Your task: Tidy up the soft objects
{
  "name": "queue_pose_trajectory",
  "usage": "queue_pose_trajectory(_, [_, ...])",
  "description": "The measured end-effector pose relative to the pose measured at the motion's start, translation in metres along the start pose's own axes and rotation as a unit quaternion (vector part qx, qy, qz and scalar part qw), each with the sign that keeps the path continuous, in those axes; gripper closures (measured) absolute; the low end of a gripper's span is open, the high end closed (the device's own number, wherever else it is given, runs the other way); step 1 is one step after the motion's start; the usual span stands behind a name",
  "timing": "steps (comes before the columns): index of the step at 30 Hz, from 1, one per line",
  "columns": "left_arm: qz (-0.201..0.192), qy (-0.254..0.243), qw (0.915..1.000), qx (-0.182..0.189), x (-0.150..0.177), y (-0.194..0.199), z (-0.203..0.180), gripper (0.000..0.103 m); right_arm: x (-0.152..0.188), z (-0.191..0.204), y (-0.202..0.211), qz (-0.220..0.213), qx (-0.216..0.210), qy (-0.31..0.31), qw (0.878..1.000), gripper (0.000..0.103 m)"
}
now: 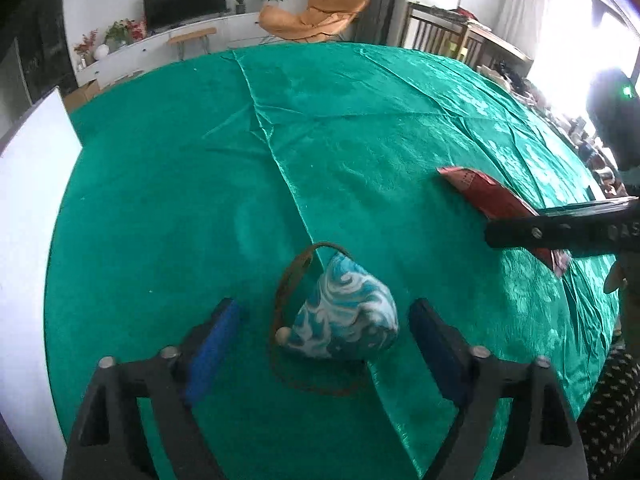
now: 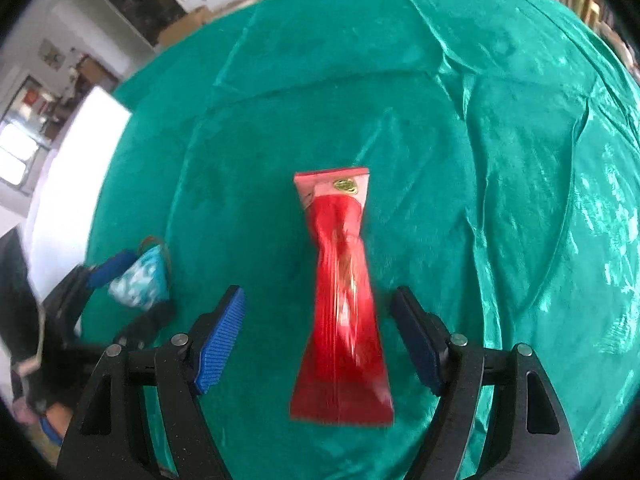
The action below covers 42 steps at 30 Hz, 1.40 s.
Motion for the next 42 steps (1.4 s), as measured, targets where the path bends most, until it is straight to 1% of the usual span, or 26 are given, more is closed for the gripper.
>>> queue_pose_trajectory(1, [-0.005, 0.001, 1.0000, -0.001, 0.000, 0.004, 0.000, 0.058, -0.001, 0.000, -0.001, 0.000, 0.015, 0.007, 1.000, 0.068])
queue_pose_trajectory(2, [-0.009, 0.002, 1.0000, 0.001, -0.002, 0.006, 0.000, 0.058, 0.001, -0.002, -0.002, 0.010, 0.048, 0.019, 0.999, 0.088])
queue_pose_trajectory(5, [-0.021, 0.013, 0.9994, 0.022, -0.001, 0.022, -0.001, 0.059, 0.010, -0.001, 0.008, 0.019, 0.024, 0.004, 1.000, 0.088])
queue_pose_trajectory(8, [-0.042, 0.050, 0.9965, 0.052, -0.004, 0.052, 0.000, 0.059, 0.014, 0.006, 0.033, -0.002, 0.013, 0.005, 1.000, 0.088])
queue_pose_trajectory(10, [-0.059, 0.066, 0.9941, 0.063, -0.008, 0.080, 0.004, 0.059, 0.012, 0.024, 0.056, -0.016, -0.007, 0.013, 1.000, 0.088])
queue_pose_trajectory(12, [-0.075, 0.075, 0.9924, 0.062, -0.011, 0.113, 0.015, 0.058, 0.004, 0.062, 0.081, -0.035, -0.032, 0.038, 0.998, 0.088])
queue_pose_trajectory(13, [-0.087, 0.078, 0.9918, 0.051, -0.012, 0.136, 0.027, 0.058, -0.003, 0.088, 0.096, -0.046, -0.049, 0.056, 0.996, 0.088])
queue_pose_trajectory(14, [-0.097, 0.082, 0.9914, 0.030, -0.011, 0.158, 0.044, 0.058, -0.008, 0.117, 0.110, -0.055, -0.071, 0.072, 0.993, 0.088])
queue_pose_trajectory(15, [-0.102, 0.086, 0.9910, 0.015, -0.009, 0.171, 0.056, 0.058, -0.013, 0.143, 0.120, -0.061, -0.092, 0.086, 0.990, 0.088])
queue_pose_trajectory(17, [-0.108, 0.106, 0.9879, -0.033, 0.002, 0.204, 0.096, 0.058, -0.021, 0.211, 0.142, -0.071, -0.139, 0.123, 0.980, 0.088])
queue_pose_trajectory(19, [-0.102, 0.132, 0.9816, -0.093, 0.022, 0.233, 0.142, 0.057, -0.018, 0.269, 0.155, -0.069, -0.180, 0.151, 0.970, 0.088])
queue_pose_trajectory(20, [-0.094, 0.144, 0.9763, -0.132, 0.036, 0.246, 0.167, 0.055, -0.016, 0.301, 0.159, -0.065, -0.201, 0.165, 0.963, 0.088])
queue_pose_trajectory(21, [-0.085, 0.154, 0.9710, -0.162, 0.048, 0.254, 0.186, 0.053, -0.013, 0.330, 0.161, -0.061, -0.217, 0.177, 0.958, 0.087])
queue_pose_trajectory(22, [-0.078, 0.164, 0.9657, -0.186, 0.059, 0.260, 0.200, 0.045, -0.010, 0.353, 0.160, -0.058, -0.228, 0.185, 0.954, 0.087])
queue_pose_trajectory(23, [-0.072, 0.179, 0.9595, -0.206, 0.072, 0.265, 0.215, 0.030, -0.007, 0.378, 0.157, -0.054, -0.243, 0.192, 0.949, 0.081])
queue_pose_trajectory(25, [-0.069, 0.204, 0.9496, -0.228, 0.091, 0.273, 0.232, 0.018, 0.004, 0.416, 0.144, -0.033, -0.276, 0.197, 0.940, 0.051])
queue_pose_trajectory(26, [-0.071, 0.213, 0.9456, -0.235, 0.100, 0.276, 0.236, 0.017, 0.009, 0.425, 0.137, -0.019, -0.282, 0.196, 0.939, 0.035])
queue_pose_trajectory(28, [-0.071, 0.221, 0.9412, -0.246, 0.110, 0.279, 0.238, 0.017, 0.017, 0.434, 0.121, -0.006, -0.273, 0.188, 0.944, 0.036])
queue_pose_trajectory(30, [-0.067, 0.228, 0.9347, -0.264, 0.117, 0.282, 0.239, 0.017, 0.024, 0.427, 0.118, -0.011, -0.258, 0.195, 0.946, 0.036])
queue_pose_trajectory(31, [-0.066, 0.235, 0.9300, -0.275, 0.120, 0.282, 0.238, 0.017, 0.024, 0.423, 0.118, -0.020, -0.243, 0.201, 0.949, 0.036])
queue_pose_trajectory(33, [-0.063, 0.268, 0.9169, -0.289, 0.127, 0.285, 0.237, 0.016, 0.025, 0.412, 0.123, -0.038, -0.215, 0.213, 0.952, 0.036])
queue_pose_trajectory(36, [-0.065, 0.317, 0.9043, -0.279, 0.140, 0.282, 0.241, 0.015, 0.025, 0.397, 0.132, -0.062, -0.169, 0.243, 0.953, 0.036])
queue_pose_trajectory(38, [-0.078, 0.342, 0.9009, -0.256, 0.143, 0.278, 0.236, 0.015, 0.027, 0.395, 0.134, -0.070, -0.134, 0.268, 0.951, 0.036])
queue_pose_trajectory(39, [-0.082, 0.347, 0.8998, -0.251, 0.145, 0.278, 0.236, 0.015, 0.031, 0.395, 0.132, -0.071, -0.123, 0.279, 0.950, 0.036])
queue_pose_trajectory(41, [-0.086, 0.350, 0.8970, -0.256, 0.148, 0.279, 0.233, 0.015, 0.029, 0.384, 0.119, -0.072, -0.096, 0.300, 0.946, 0.036])
queue_pose_trajectory(42, [-0.084, 0.350, 0.8940, -0.267, 0.150, 0.282, 0.232, 0.015, 0.030, 0.379, 0.115, -0.073, -0.082, 0.311, 0.944, 0.036])
Point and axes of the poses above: each gripper's, at about its wrist camera, not at the fingertips, and y roughly against the way its jaws point, z to its left, x to its underside, the point moved 9 cm from there along -y, roughly the way its jaws point, and after that the axes turned 8 degrees about x, right-handed, at the moved point
